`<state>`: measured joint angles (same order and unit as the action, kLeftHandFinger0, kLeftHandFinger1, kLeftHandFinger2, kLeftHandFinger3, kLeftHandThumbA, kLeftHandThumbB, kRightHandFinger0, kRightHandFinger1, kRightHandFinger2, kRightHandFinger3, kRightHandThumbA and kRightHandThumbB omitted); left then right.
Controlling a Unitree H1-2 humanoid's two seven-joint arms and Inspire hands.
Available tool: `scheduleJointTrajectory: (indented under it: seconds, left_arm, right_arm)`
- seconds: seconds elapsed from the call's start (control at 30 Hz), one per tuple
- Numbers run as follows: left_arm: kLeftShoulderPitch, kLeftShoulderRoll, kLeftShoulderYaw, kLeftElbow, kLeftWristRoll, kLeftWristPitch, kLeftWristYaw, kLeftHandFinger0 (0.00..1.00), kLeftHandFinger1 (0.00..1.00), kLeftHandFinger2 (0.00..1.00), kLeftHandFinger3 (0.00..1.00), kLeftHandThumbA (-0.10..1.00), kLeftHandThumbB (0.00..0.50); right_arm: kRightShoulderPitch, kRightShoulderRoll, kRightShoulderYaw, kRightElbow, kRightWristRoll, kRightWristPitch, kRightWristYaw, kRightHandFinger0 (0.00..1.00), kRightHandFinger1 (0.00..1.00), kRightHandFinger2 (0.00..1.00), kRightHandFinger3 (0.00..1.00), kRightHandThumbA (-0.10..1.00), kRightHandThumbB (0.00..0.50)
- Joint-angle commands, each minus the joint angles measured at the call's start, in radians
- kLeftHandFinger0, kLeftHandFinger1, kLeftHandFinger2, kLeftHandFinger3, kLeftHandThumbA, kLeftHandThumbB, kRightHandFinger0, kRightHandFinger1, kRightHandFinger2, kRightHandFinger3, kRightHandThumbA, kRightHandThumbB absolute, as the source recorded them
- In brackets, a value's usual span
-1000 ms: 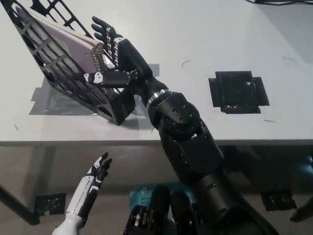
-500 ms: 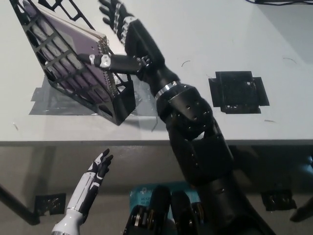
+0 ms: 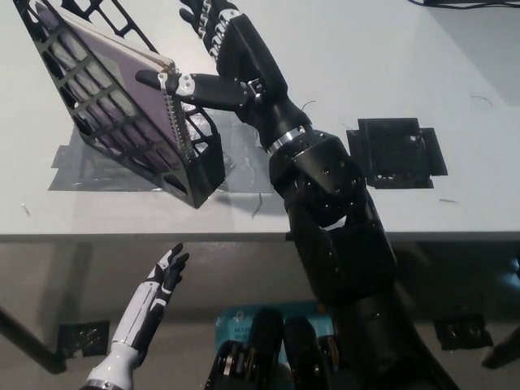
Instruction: A shelf with a book inside it is placed on the center of the desk infront of the robot. The robot uses its right hand to grab the book, take it out and hand it to a person.
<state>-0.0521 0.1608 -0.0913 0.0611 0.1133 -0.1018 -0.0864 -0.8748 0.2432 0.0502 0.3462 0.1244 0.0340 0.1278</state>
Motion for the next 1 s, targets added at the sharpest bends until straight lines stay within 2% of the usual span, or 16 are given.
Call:
scheduleJointTrajectory:
  seconds: [0.0,0.13,0.23,0.37,0.43,0.6,0.73,0.8,0.9,0.97]
  left_arm:
    - [-0.011,0.018,0.005,-0.016,-0.003,-0.02,-0.014,1.0,1.0,1.0,1.0,1.0,0.295]
    - [-0.014,0.018,0.005,-0.021,-0.004,-0.011,-0.016,1.0,1.0,1.0,1.0,1.0,0.305]
    - [-0.015,0.022,0.001,-0.024,0.007,-0.007,-0.014,1.0,1.0,1.0,1.0,1.0,0.316]
    - [-0.018,0.021,0.003,-0.018,-0.002,-0.009,-0.017,1.0,1.0,1.0,1.0,1.0,0.318]
    - [-0.02,0.018,0.004,-0.017,-0.005,0.0,-0.017,1.0,1.0,1.0,1.0,1.0,0.329]
    - [-0.021,0.018,0.002,-0.023,-0.018,0.003,-0.026,1.0,1.0,1.0,1.0,1.0,0.322]
    - [-0.025,0.019,0.002,-0.02,-0.016,0.003,-0.029,1.0,1.0,1.0,1.0,1.0,0.305]
    - [-0.027,0.021,0.001,-0.02,-0.013,0.003,-0.031,1.0,1.0,1.0,1.0,1.0,0.3]
    - [-0.027,0.018,0.0,-0.025,-0.013,0.015,-0.03,1.0,1.0,1.0,1.0,1.0,0.319]
    - [-0.026,0.019,-0.001,-0.031,-0.012,0.022,-0.031,1.0,1.0,1.0,1.0,1.0,0.313]
  right_arm:
    - [-0.024,0.028,0.013,0.032,0.022,-0.004,0.02,1.0,1.0,1.0,1.0,1.0,0.355]
    - [-0.024,0.038,0.016,0.092,0.03,-0.016,0.034,1.0,1.0,1.0,1.0,1.0,0.364]
    - [-0.023,0.047,0.016,0.13,0.051,0.008,0.059,1.0,1.0,1.0,1.0,1.0,0.336]
    - [-0.023,0.054,0.021,0.143,0.054,0.007,0.07,1.0,1.0,1.0,1.0,1.0,0.362]
    - [-0.029,0.057,0.023,0.16,0.052,-0.004,0.072,1.0,1.0,1.0,1.0,1.0,0.356]
    - [-0.031,0.062,0.024,0.181,0.062,0.012,0.091,1.0,1.0,1.0,1.0,1.0,0.366]
    - [-0.035,0.067,0.023,0.184,0.069,0.009,0.105,1.0,1.0,1.0,1.0,1.0,0.337]
    - [-0.041,0.066,0.026,0.188,0.068,0.01,0.113,1.0,1.0,1.0,1.0,1.0,0.34]
    - [-0.044,0.061,0.036,0.199,0.061,0.015,0.125,1.0,1.0,1.0,1.0,1.0,0.335]
    - [-0.043,0.062,0.04,0.209,0.058,0.013,0.129,1.0,1.0,1.0,1.0,1.0,0.335]
